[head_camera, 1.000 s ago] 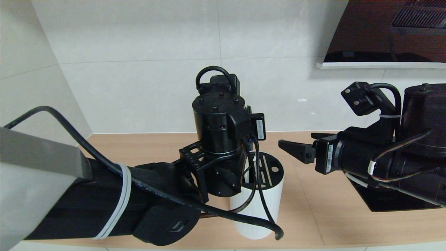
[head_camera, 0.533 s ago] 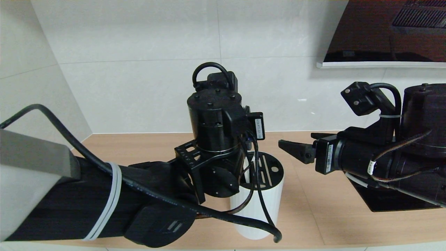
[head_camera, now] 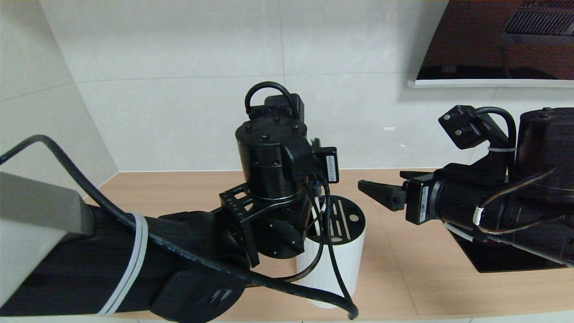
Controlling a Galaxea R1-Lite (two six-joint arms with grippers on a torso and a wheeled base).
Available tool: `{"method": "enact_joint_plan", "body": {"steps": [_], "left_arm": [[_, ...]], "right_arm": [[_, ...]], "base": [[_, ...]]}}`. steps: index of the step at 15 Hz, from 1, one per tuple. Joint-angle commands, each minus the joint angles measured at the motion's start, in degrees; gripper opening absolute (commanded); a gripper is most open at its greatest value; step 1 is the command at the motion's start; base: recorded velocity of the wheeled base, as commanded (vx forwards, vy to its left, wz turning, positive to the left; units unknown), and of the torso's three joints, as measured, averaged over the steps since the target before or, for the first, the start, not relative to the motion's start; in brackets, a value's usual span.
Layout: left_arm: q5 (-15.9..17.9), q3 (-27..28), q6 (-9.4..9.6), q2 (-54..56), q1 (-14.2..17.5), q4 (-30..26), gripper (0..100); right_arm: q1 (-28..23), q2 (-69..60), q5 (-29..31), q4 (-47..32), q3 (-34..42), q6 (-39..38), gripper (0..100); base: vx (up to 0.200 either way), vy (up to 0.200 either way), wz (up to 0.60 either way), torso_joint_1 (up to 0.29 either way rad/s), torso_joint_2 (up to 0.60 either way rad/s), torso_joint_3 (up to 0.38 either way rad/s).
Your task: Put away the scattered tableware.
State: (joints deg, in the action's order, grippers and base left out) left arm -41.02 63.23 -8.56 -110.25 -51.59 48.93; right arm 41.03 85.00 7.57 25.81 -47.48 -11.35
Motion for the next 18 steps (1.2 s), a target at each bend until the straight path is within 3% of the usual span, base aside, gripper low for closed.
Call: {"method": "enact_joint_plan", "body": {"steps": [1,7,10,14,18], "left_arm": [[-0.02,-0.57,0.03,-0.31,-0.09,-0.94,0],[0.15,-0.57,-0.67,-3.39,-0.62,-1.47,0],[0.15,-0.57,-2.52,-7.17,-0.62,-1.38,0],[0.15,-1.01,-3.48,-9.19,-0.62,-1.47,0],[0.15,-1.09,-3.48,-9.28,-0.53,-1.56,0]], "right_arm": [[0.01,0.07,-0.01,0.03,0.02,0.01,100],[0.01,0.25,-0.01,0.03,0.11,0.01,100],[0.01,0.25,-0.01,0.03,0.2,0.01,100],[0.01,0.25,-0.01,0.03,0.2,0.01,100],[0.01,0.25,-0.01,0.03,0.2,0.01,100]], "base": [[0.0,0.0,0.0,0.0,0.0,0.0],[0.0,0.0,0.0,0.0,0.0,0.0],[0.0,0.0,0.0,0.0,0.0,0.0],[0.0,0.0,0.0,0.0,0.0,0.0],[0.0,0.0,0.0,0.0,0.0,0.0]]}}
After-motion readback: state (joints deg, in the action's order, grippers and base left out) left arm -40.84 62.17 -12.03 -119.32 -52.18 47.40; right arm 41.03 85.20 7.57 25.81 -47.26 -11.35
